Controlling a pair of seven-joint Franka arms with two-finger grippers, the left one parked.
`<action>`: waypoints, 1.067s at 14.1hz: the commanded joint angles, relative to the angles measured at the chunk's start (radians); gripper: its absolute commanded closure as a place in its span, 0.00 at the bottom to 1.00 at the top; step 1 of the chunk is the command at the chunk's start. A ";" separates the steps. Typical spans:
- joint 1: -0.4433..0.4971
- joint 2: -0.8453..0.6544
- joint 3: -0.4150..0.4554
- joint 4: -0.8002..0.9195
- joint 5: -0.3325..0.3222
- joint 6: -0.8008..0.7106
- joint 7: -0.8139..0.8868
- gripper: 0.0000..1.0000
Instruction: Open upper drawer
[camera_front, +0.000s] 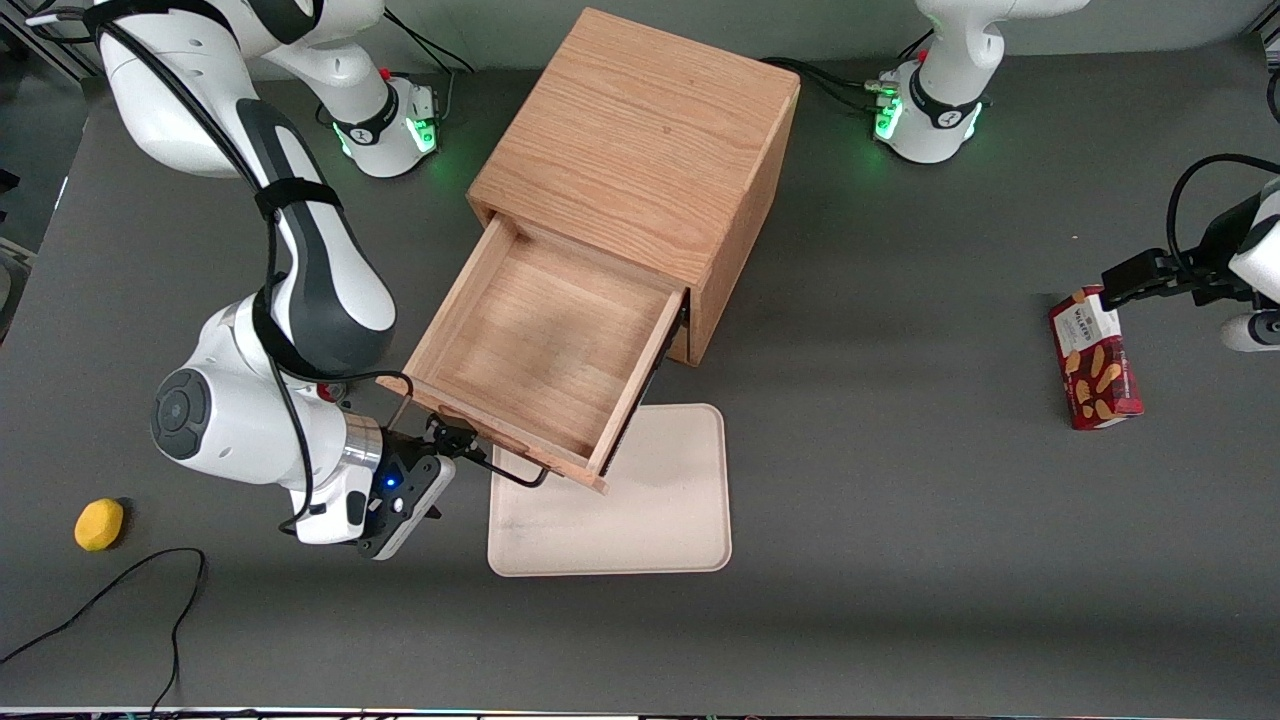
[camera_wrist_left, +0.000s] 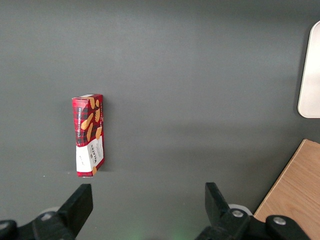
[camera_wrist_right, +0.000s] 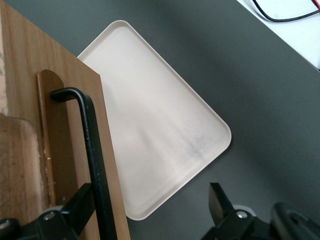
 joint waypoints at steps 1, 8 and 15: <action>-0.020 0.027 0.005 0.045 0.024 0.005 -0.043 0.00; -0.023 0.018 0.005 0.061 0.024 -0.002 -0.029 0.00; -0.027 -0.025 -0.002 0.082 0.012 -0.139 0.000 0.00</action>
